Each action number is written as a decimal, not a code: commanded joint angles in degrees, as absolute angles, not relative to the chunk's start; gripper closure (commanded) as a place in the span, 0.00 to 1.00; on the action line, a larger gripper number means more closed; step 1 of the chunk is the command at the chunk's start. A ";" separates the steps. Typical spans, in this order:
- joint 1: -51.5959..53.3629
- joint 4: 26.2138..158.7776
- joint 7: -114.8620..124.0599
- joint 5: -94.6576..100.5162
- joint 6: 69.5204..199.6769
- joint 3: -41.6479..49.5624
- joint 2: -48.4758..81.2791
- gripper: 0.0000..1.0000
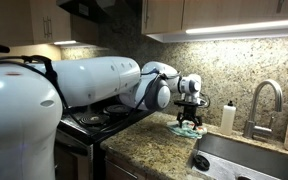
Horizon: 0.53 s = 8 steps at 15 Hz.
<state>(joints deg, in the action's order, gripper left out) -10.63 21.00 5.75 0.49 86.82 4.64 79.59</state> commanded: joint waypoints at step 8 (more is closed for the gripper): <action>-10.69 21.69 1.63 1.37 86.22 4.51 75.03 0.00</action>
